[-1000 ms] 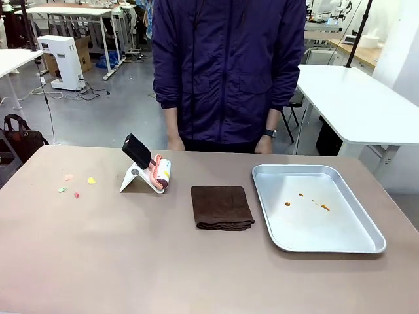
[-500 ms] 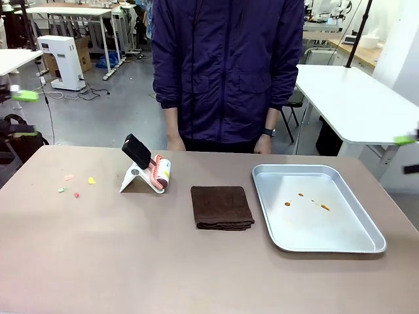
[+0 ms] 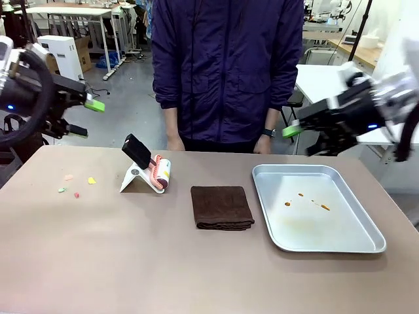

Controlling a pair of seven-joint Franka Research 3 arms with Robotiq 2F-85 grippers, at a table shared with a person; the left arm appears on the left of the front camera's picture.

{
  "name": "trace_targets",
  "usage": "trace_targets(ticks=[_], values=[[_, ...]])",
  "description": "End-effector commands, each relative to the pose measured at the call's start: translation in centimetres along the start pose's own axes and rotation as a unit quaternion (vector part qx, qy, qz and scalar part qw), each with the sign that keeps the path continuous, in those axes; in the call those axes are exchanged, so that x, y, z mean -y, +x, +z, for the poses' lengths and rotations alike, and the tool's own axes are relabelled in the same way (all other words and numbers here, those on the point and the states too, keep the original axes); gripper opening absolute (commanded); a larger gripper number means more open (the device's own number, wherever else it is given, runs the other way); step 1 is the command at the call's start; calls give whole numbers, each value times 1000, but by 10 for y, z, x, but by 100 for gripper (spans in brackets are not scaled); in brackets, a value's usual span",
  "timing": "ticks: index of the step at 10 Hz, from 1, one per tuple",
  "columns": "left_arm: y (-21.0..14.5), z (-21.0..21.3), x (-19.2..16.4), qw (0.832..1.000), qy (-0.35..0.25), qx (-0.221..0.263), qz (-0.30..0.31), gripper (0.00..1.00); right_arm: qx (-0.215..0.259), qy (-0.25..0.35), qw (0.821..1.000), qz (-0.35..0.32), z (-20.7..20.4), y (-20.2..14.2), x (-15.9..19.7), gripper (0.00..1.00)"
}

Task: Clean the surface of the table.
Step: Hold the Lint Roller with your left hand and the towel with your right hand.

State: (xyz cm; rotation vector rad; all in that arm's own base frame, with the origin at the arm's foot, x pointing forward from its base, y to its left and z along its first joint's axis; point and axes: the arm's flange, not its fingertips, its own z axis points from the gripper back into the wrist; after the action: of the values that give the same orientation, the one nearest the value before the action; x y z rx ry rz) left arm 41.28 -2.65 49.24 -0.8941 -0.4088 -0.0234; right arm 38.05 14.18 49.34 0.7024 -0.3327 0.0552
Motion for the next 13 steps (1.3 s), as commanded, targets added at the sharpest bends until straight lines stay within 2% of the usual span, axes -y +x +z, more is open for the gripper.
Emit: trace_targets(ticks=[1,4,6,7,8,10,11,13], values=[[18,-21,-2,998,61,-21,25,100,-23,-49,998,6,-56,10,-16,100],[35,-65,-14,991,110,-31,64,100,-48,-100,994,5,-131,-5,-33,100],[49,-87,-30,986,135,-44,92,100,-78,-123,989,-8,-163,-14,-30,100],[54,-94,-37,984,148,-33,96,100,-84,-138,987,-3,-178,-21,-25,100],[57,-98,-40,984,143,-41,99,100,-87,-155,984,0,-190,-26,-21,100],[60,-105,-45,984,134,-53,103,100,-98,-172,980,0,-204,-31,-17,100],[62,-106,-46,985,124,-52,111,100,-90,-171,981,-7,-202,-30,-17,100],[55,-107,-50,985,136,-43,95,100,-109,-157,982,5,-198,-38,-6,100]])
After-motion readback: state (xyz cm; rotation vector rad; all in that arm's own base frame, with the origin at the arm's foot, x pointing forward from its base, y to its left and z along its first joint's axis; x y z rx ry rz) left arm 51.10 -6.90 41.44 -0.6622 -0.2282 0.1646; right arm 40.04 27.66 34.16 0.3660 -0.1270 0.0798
